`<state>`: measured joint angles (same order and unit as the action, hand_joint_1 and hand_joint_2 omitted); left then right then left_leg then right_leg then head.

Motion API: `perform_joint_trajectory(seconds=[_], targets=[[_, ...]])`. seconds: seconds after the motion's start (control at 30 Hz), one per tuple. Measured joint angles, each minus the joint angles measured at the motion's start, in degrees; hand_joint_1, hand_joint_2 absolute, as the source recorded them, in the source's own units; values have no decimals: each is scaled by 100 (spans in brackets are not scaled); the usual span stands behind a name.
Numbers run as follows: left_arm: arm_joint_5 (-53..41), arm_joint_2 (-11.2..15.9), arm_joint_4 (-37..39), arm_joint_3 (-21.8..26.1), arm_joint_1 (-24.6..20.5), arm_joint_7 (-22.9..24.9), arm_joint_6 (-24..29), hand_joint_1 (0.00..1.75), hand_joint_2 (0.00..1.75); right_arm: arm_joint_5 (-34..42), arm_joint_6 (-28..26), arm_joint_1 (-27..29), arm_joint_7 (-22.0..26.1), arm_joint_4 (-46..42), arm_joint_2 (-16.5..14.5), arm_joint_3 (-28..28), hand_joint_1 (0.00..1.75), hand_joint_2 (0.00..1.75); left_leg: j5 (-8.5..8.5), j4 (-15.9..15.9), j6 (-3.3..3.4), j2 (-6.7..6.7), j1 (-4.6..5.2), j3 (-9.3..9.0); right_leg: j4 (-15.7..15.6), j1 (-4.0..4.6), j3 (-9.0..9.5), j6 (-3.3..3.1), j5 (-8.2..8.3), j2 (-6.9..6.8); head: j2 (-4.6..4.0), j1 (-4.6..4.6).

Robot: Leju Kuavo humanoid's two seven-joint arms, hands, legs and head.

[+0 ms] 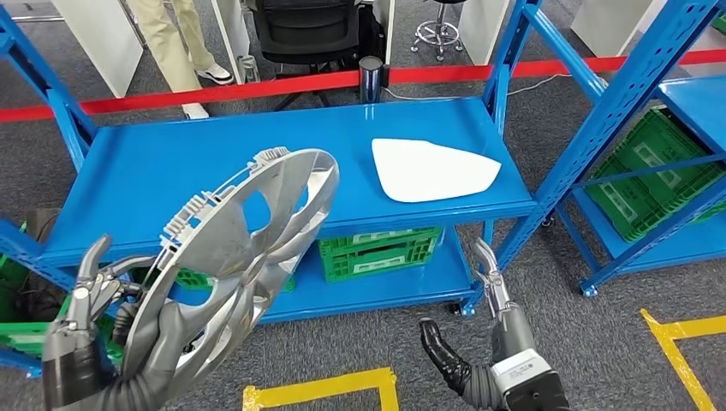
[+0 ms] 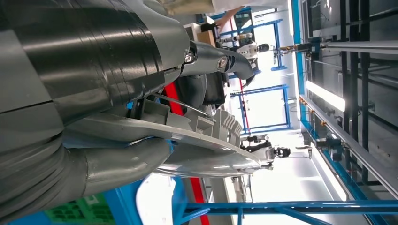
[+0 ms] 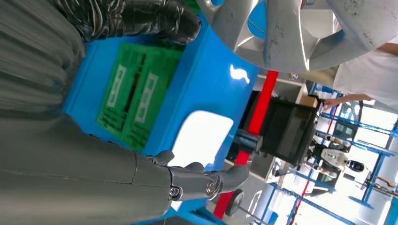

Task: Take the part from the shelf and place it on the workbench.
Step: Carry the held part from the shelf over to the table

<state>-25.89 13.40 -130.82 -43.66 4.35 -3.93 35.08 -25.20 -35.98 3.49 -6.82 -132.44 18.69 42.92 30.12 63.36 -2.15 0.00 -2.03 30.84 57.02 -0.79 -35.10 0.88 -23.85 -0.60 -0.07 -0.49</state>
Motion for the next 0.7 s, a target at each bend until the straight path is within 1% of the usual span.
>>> perform_joint_trajectory(seconds=[0.03,0.07,0.1,0.13,0.17,0.2,0.23,0.27,0.3,0.33,0.37,0.4,0.43,0.47,0.5,0.53,0.57,0.6,0.63,0.67,0.7], targets=[[1,1,-2,-4,-1,1,7,175,175,0,7,-1,0,-1,0,2,0,175,35,-316,-1,-7,4,-204,50,-8,-66,46,35,5,0,-15],[1,2,-3,-6,-2,1,14,175,175,0,11,-4,0,-1,-1,4,0,175,98,-509,20,-15,19,-291,84,-10,-114,88,79,10,0,-25],[1,4,-3,-8,0,1,21,175,175,1,15,-5,0,-2,-1,8,0,175,115,-570,71,-21,48,-301,83,-15,-143,128,129,15,0,-26],[1,5,-3,-9,2,0,27,175,175,1,18,-5,-1,-1,-1,12,0,175,88,-581,148,-18,55,-237,74,-24,-159,169,179,16,0,-11],[0,6,-2,-9,1,-1,31,175,175,2,18,-4,-1,-1,-1,17,0,175,43,-589,214,-10,60,-183,81,-39,-180,200,166,18,0,4],[0,7,-2,-10,0,-1,34,175,175,2,18,-3,-2,0,1,22,0,175,-13,-601,282,-2,61,-151,150,-49,-235,226,50,21,0,26],[-1,7,-3,-10,-1,-1,37,175,175,3,18,0,-2,1,2,26,0,175,-80,-617,343,6,59,-104,328,-54,-314,243,-166,24,0,56],[-1,7,-3,-10,-1,-1,39,175,175,3,18,-1,-2,1,2,30,0,175,-149,-621,382,8,65,-47,621,-55,-409,250,-461,27,0,96],[-1,7,-3,-10,0,-1,43,175,175,5,19,-1,-2,1,2,32,0,175,-220,-620,407,7,79,26,1000,-53,-506,253,-748,28,0,142],[-2,7,-2,-10,1,-1,46,175,175,8,20,-2,-2,1,2,33,0,175,-284,-613,417,5,94,112,1359,-51,-560,252,-943,29,0,179],[-2,7,-2,-10,3,-1,50,175,175,10,23,-3,-2,1,2,34,0,175,-344,-603,421,5,110,200,1605,-47,-551,245,-1017,29,0,206],[-3,8,-2,-10,4,-1,54,175,175,13,28,-3,-2,1,2,35,0,175,-395,-594,419,5,124,279,1653,-40,-455,229,-970,29,0,227],[-3,9,-2,-10,4,-1,57,175,175,15,33,-4,-2,1,2,36,0,175,-440,-588,414,5,133,344,1474,-30,-266,205,-844,29,0,244],[-4,10,-2,-10,4,-1,59,175,175,16,38,-5,-2,1,2,38,0,175,-482,-584,406,4,140,397,1124,-15,-1,171,-701,29,0,261],[-5,10,-2,-11,4,-1,63,175,175,17,41,-13,-2,1,2,39,0,175,-523,-583,391,3,149,442,694,4,290,135,-626,32,0,280],[-7,11,-3,-12,4,-1,67,175,175,17,43,-21,-2,0,2,41,0,175,-566,-580,371,5,155,478,314,23,532,108,-601,35,0,289],[-8,11,-4,-13,3,-1,71,175,175,17,43,-29,-2,0,2,42,0,175,-612,-578,342,7,155,509,57,43,688,90,-615,39,0,293],[-9,12,-5,-13,2,-1,74,175,175,17,44,-34,-2,0,2,43,0,175,-660,-581,306,10,151,534,-67,63,754,80,-647,44,0,295],[-9,13,-7,-14,2,-1,75,175,175,17,45,-34,-2,0,2,44,0,175,-708,-589,268,11,142,546,-107,72,749,66,-625,45,0,292],[-9,18,-7,-15,4,-1,75,175,175,17,46,-34,-2,1,2,44,0,175,-713,-589,231,8,133,563,-124,66,736,41,-586,34,0,291],[-9,22,-7,-16,6,-1,76,175,175,17,47,-37,-2,1,1,45,0,175,-639,-541,201,4,128,601,-147,57,709,9,-541,23,0,277]])
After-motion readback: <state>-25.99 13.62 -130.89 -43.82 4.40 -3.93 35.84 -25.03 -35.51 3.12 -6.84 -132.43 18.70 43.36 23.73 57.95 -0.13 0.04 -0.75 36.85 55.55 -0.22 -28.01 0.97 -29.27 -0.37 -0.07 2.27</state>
